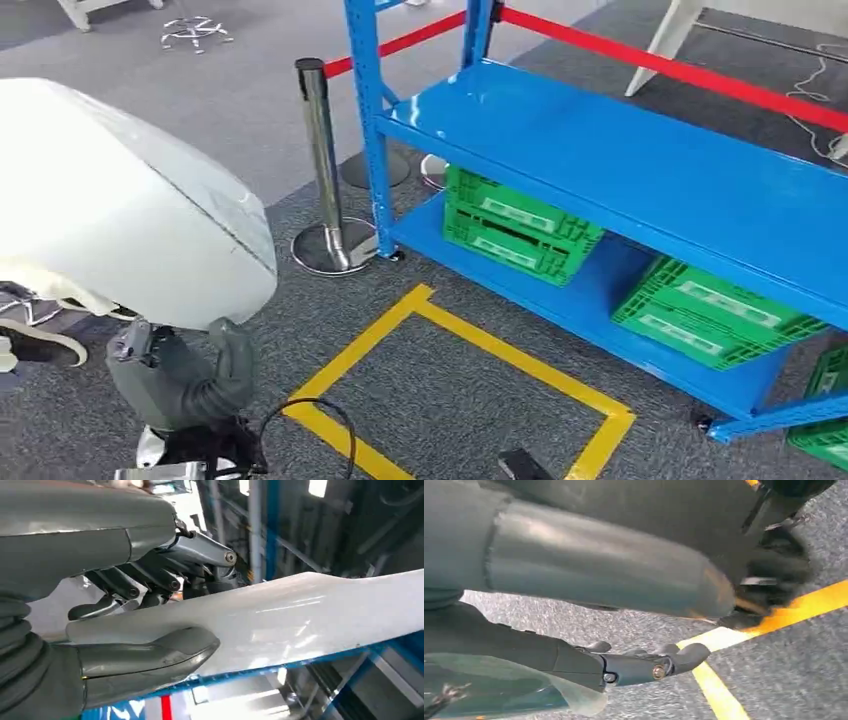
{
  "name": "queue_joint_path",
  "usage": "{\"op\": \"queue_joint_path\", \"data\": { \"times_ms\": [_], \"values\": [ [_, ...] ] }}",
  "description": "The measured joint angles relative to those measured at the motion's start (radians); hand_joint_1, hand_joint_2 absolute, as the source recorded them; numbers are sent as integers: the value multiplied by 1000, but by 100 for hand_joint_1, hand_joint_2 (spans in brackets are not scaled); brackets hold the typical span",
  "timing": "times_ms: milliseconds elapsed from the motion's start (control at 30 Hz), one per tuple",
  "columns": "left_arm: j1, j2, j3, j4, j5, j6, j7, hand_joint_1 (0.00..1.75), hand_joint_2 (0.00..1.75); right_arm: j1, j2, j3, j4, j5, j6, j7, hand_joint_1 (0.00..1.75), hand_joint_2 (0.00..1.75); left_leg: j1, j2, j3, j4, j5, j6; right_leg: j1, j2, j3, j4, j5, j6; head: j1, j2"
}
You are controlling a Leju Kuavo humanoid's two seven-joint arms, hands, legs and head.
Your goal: Take the parts from the cabinet and place them on the table.
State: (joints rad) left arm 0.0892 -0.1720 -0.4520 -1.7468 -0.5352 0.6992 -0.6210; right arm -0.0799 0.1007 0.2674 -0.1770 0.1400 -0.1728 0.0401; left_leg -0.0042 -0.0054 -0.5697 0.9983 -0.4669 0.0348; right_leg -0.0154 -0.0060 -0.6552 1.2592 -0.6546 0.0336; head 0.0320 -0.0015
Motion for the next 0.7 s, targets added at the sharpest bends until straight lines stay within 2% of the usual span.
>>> {"op": "queue_joint_path", "data": {
  "times_ms": [33,67,100,133,167,200,233,333,367,400,433,467,500,533,567,600,633,667,700],
  "values": [
    [1,2,-2,0,18,0,9,175,175,3,0,0,0,2,-3,1,0,0,-3,-14,-1,1,1,2,1,4,-29,56,-14,0,0,0],
    [1,8,-10,0,43,-2,25,175,175,6,0,0,0,7,-4,2,0,0,-4,-29,-1,1,2,2,1,5,-32,60,0,-1,0,0],
    [0,17,-17,0,66,-5,38,175,175,5,0,0,0,13,-4,4,0,0,-4,-43,-1,2,3,1,2,6,-15,22,33,-3,-1,0],
    [0,32,-27,-2,84,-10,41,175,175,2,0,1,0,19,-5,4,0,0,-4,-57,-1,5,3,0,1,10,21,-56,81,-5,-1,0],
    [0,45,-40,-8,101,-15,42,175,175,-2,0,1,0,24,-5,4,0,0,-4,-69,-1,10,2,-1,-1,30,67,-150,128,-7,0,0],
    [1,55,-50,-16,110,-18,41,175,175,-3,0,1,0,39,-9,3,0,0,-2,-78,-6,16,0,-5,-6,80,94,-213,139,-9,0,0],
    [8,67,-57,-25,111,-17,36,175,175,2,3,5,0,56,-17,2,0,0,-9,-89,-14,31,-4,-11,-12,104,107,-241,127,-8,-3,0],
    [49,92,-64,-40,124,-18,22,175,175,13,14,19,0,77,-35,-3,0,0,2,-118,-24,26,6,-28,0,76,115,-232,127,-15,-1,0],
    [54,101,-66,-42,124,-18,21,175,175,19,22,21,0,77,-35,-3,0,0,1,-128,-29,31,4,-32,-8,61,117,-239,131,-22,-2,0],
    [57,105,-70,-43,124,-20,19,175,175,23,24,24,0,78,-35,-3,0,0,-4,-82,-37,48,-12,-38,-8,46,118,-239,133,-26,-3,0],
    [56,110,-74,-45,127,-22,16,175,175,24,26,26,0,78,-34,-6,0,0,-4,-41,-59,102,-49,-45,-7,31,118,-239,131,-30,-12,0],
    [56,113,-79,-45,132,-26,14,175,175,27,27,27,0,76,-35,-8,0,0,-1,-20,-94,181,-89,-51,-6,15,118,-239,130,-31,-10,0],
    [56,115,-82,-45,139,-30,13,175,175,28,27,27,0,74,-37,-8,0,0,1,-11,-130,259,-122,-55,-5,-1,118,-239,129,-33,-11,0],
    [57,118,-82,-45,140,-35,13,175,175,30,26,27,0,69,-39,-8,0,0,4,-7,-157,318,-141,-57,-4,-16,118,-239,128,-34,-11,0],
    [56,121,-83,-45,143,-41,13,175,175,30,26,27,1,69,-40,-10,0,0,7,-5,-164,334,-137,-58,-4,-29,118,-239,127,-34,-10,0],
    [56,122,-84,-45,147,-45,12,175,175,29,26,27,1,68,-42,-15,0,0,9,-3,-148,306,-109,-58,-4,-41,119,-239,126,-33,-11,0],
    [55,124,-84,-45,148,-48,11,175,175,28,26,27,1,67,-42,-24,0,0,11,0,-111,233,-64,-57,-4,-53,121,-239,124,-33,-11,0],
    [53,125,-84,-45,147,-48,8,175,175,28,26,27,1,67,-41,-32,0,0,10,13,-61,138,-19,-53,-4,-60,125,-239,123,-31,-11,0],
    [49,126,-86,-45,143,-48,5,175,175,28,26,27,1,67,-37,-38,0,0,8,43,-21,59,7,-48,-4,-69,128,-239,120,-28,-11,0]
  ]
}}
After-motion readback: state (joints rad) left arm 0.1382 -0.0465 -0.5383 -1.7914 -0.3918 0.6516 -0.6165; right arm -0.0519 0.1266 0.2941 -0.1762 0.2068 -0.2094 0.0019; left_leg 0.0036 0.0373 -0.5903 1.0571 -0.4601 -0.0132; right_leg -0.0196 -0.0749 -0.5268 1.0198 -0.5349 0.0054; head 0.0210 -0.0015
